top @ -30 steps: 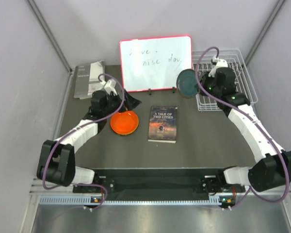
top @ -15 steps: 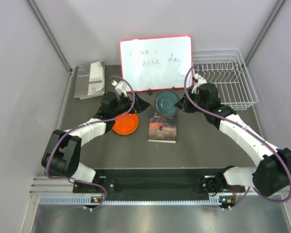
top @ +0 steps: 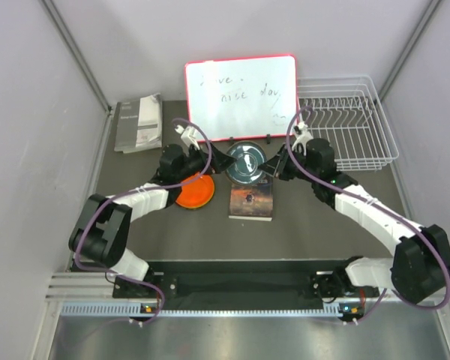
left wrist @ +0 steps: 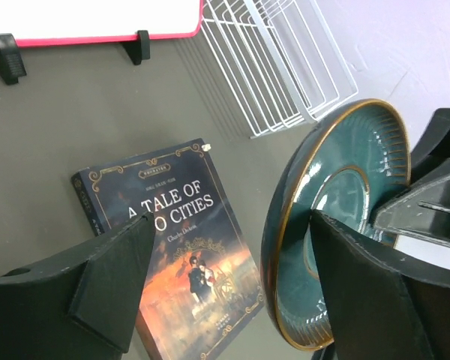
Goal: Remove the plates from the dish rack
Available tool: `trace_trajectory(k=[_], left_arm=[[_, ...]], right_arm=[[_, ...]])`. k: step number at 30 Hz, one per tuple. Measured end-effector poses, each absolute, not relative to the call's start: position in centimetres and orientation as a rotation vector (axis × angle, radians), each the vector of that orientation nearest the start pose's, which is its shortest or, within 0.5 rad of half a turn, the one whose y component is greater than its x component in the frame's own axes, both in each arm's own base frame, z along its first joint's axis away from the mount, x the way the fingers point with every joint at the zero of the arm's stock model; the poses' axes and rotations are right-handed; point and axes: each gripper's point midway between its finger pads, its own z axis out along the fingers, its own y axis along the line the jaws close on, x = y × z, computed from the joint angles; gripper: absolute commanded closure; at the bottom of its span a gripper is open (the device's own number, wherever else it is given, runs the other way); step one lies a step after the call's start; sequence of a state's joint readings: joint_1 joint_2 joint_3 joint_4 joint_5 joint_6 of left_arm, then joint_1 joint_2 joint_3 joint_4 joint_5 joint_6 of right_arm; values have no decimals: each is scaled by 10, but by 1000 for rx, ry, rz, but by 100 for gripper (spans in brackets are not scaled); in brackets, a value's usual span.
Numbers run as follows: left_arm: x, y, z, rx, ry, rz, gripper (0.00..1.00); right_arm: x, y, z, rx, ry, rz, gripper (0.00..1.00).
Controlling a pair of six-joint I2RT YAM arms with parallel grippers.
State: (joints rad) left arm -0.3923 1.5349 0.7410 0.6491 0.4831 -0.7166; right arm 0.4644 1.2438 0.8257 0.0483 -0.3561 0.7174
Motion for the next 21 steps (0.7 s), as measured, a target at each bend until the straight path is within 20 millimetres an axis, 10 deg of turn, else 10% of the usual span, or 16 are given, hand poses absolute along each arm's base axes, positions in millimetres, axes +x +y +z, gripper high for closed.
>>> trace_trajectory(k=[12, 18, 21], left_arm=[[355, -268, 196, 91, 1796, -1299, 100], [358, -263, 201, 61, 1774, -1313, 100], [358, -260, 198, 52, 1783, -1294, 100]], right_arm=[[309, 263, 186, 108, 2087, 1254, 100], [312, 269, 180, 128, 2086, 1313, 100], [313, 272, 175, 131, 2094, 1325, 62]])
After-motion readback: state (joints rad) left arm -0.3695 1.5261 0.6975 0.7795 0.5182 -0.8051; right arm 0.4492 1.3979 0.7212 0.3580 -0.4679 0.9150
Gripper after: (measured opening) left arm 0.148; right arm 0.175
